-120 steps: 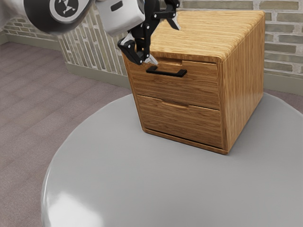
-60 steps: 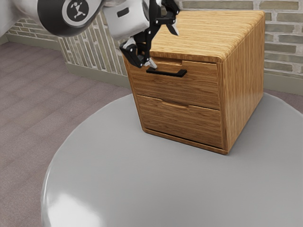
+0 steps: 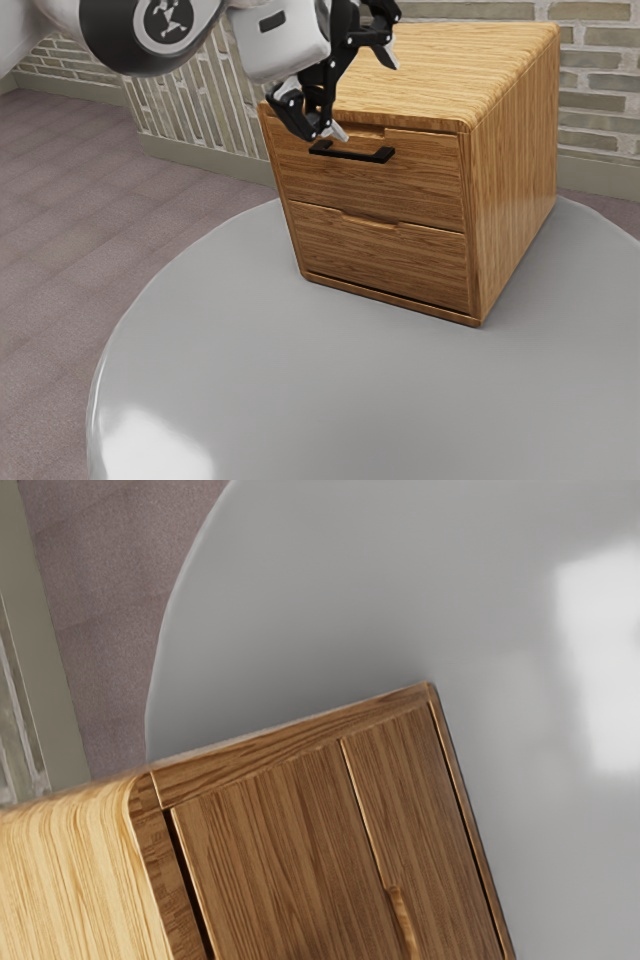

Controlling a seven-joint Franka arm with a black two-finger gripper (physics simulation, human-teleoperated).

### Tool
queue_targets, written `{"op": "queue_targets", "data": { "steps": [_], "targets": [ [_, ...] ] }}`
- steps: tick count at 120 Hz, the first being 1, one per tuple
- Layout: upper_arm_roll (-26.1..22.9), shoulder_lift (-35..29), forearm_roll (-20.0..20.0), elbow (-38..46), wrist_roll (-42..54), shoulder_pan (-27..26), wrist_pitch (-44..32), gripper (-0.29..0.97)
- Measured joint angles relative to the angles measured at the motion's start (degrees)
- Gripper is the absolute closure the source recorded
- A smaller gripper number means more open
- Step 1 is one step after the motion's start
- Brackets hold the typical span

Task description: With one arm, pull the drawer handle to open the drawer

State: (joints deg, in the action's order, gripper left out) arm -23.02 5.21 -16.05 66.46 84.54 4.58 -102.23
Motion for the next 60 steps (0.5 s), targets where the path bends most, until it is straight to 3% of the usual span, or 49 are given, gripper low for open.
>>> {"op": "queue_targets", "data": {
  "steps": [60],
  "targets": [
    [-0.5, 5.97, -0.15, -8.49, 0.01, -0.06, -0.15, 0.02]
  ]
}}
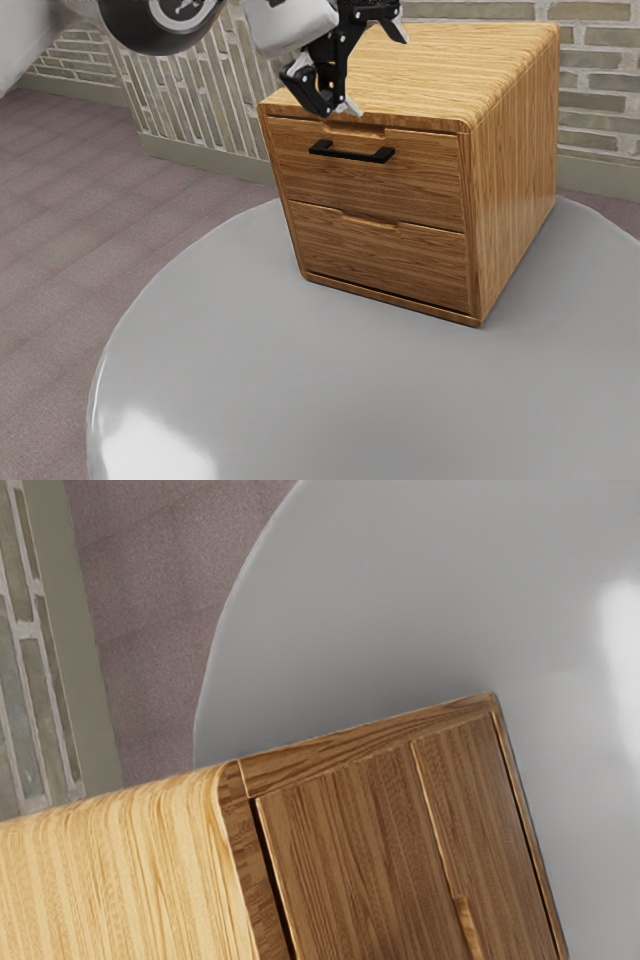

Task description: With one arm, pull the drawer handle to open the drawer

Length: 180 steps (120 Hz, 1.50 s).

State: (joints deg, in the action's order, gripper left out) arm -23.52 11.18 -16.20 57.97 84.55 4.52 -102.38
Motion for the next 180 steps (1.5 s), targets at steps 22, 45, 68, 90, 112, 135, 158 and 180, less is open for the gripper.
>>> {"op": "queue_targets", "data": {
  "steps": [22, 45, 68, 90, 112, 135, 158, 180],
  "targets": [
    [-0.12, 1.39, -2.41, -0.2, 0.0, -1.64, 1.34, 0.02],
    [0.07, 3.08, -3.12, -1.23, 0.0, -1.44, 1.82, 0.02],
    [0.24, 3.37, -3.32, -1.43, 0.0, -1.17, 2.16, 0.02],
    [0.77, 3.5, -3.39, -1.42, -0.01, -1.05, 3.54, 0.02],
    [1.04, 3.78, -3.43, -1.17, -0.16, -1.44, 4.35, 0.02],
    [2.94, 3.71, -3.3, 0.4, -0.38, -1.61, 2.7, 0.02],
    [4.31, 3.64, -2.99, 2.88, -0.55, -1.65, 0.94, 0.02],
    [5.55, 3.62, -2.72, 4.31, -0.68, -1.68, -0.37, 0.02]
  ]
}}
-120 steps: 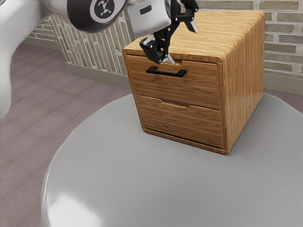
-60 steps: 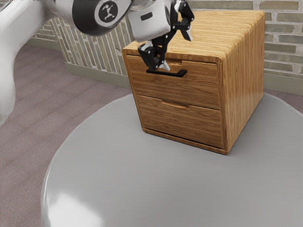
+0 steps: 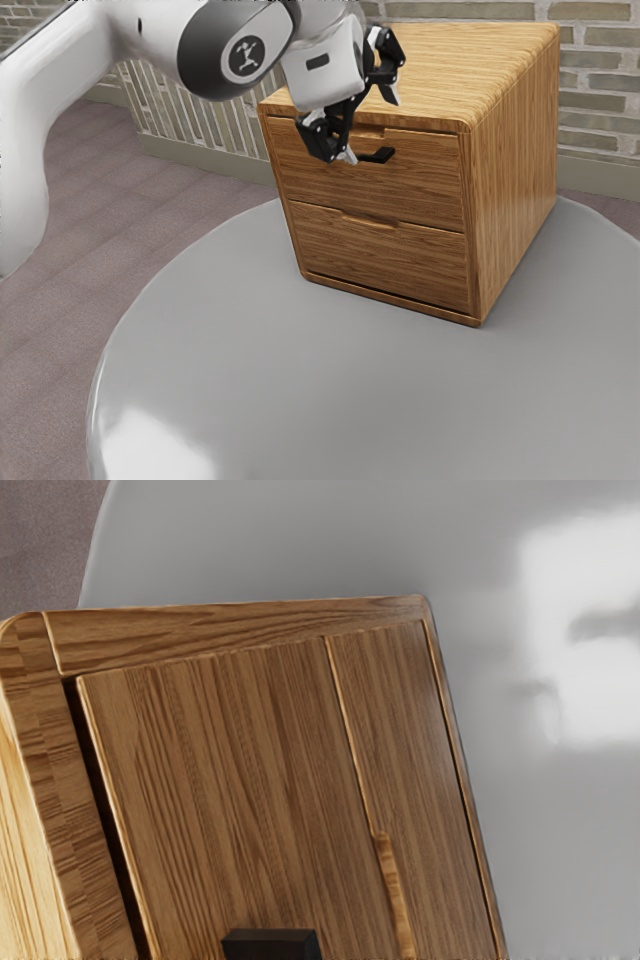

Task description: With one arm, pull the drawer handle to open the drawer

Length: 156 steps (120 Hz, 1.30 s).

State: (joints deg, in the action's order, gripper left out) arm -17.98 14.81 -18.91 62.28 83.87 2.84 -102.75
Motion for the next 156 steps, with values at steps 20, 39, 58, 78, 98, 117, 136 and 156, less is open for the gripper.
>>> {"op": "queue_targets", "data": {
  "steps": [20, 39, 58, 78, 98, 117, 136, 156],
  "targets": [
    [0.47, -0.38, 0.12, 1.97, -0.09, -0.02, -0.53, 0.02],
    [1.05, -0.63, 0.17, 2.77, -0.43, 0.01, -0.73, 0.02],
    [1.1, -2.11, 0.15, 5.15, -0.71, -0.01, -0.78, 0.02],
    [1.09, -2.33, 0.03, 4.87, -0.93, -0.03, -0.88, 0.02],
    [0.99, -1.25, -0.28, 2.01, -1.03, 0.17, -1.26, 0.02],
    [2.34, -0.26, -0.25, 2.85, -1.16, 0.52, -2.22, 0.02],
    [3.67, -0.28, -0.07, 5.48, -1.29, 0.51, -2.66, 0.02],
    [3.89, -0.84, 0.0, 7.15, -1.41, 0.24, -2.74, 0.02]
  ]
}}
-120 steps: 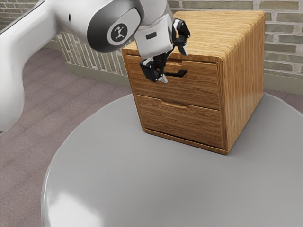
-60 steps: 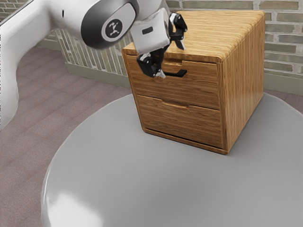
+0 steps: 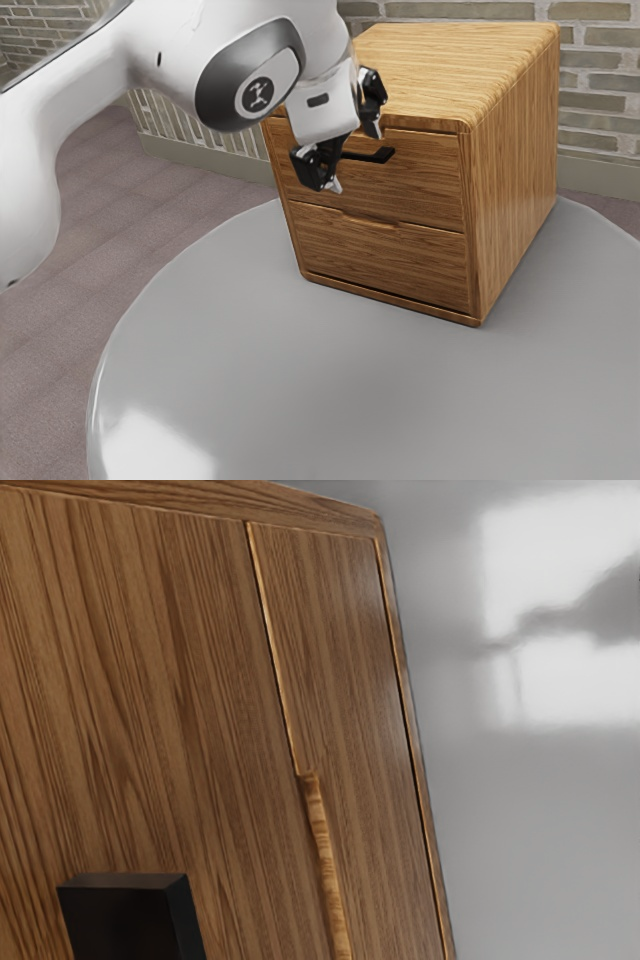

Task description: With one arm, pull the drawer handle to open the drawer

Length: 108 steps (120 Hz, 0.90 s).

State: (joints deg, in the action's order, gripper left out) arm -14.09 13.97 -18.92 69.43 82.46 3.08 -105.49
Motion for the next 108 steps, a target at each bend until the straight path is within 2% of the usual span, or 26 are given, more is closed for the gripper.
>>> {"op": "queue_targets", "data": {
  "steps": [108],
  "targets": [
    [2.82, -0.32, -0.07, 2.17, -0.34, -0.13, -1.94, 0.02]
  ]
}}
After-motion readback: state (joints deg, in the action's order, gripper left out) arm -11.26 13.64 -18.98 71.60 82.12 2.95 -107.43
